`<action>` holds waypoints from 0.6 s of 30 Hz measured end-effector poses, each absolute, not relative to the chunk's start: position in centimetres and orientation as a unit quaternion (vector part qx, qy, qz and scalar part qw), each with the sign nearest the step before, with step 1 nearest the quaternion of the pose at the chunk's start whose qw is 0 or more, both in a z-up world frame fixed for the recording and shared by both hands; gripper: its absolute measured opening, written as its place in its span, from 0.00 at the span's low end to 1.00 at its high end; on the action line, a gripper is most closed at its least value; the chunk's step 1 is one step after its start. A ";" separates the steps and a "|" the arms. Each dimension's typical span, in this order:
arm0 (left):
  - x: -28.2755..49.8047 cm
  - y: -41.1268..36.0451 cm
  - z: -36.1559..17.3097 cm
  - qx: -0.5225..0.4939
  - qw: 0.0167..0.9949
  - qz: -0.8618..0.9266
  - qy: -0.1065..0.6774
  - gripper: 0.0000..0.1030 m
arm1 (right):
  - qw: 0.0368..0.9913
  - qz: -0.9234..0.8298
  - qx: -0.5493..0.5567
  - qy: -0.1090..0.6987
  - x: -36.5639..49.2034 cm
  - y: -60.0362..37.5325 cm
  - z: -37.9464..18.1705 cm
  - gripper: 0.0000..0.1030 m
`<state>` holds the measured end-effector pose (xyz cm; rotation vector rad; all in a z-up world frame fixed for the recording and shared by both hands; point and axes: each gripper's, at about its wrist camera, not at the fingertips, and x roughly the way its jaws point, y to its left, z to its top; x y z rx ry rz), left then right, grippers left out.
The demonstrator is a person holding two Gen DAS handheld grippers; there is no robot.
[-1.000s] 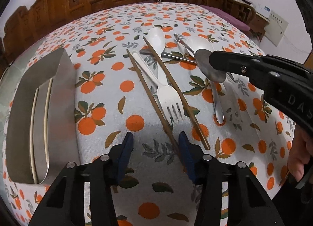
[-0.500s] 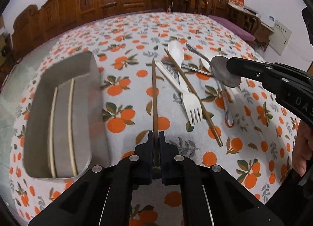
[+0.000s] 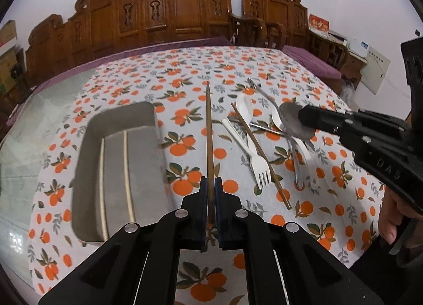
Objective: Organize utensils
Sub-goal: 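Carry the chopstick over the grey tray and open the left gripper while the right carries a knife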
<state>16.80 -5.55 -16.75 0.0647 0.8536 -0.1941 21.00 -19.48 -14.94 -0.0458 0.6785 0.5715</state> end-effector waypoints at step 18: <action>14.5 1.2 -14.7 0.026 0.908 -0.056 0.415 0.04 | 0.899 0.314 -0.035 0.304 18.3 -16.4 -12.4 0.02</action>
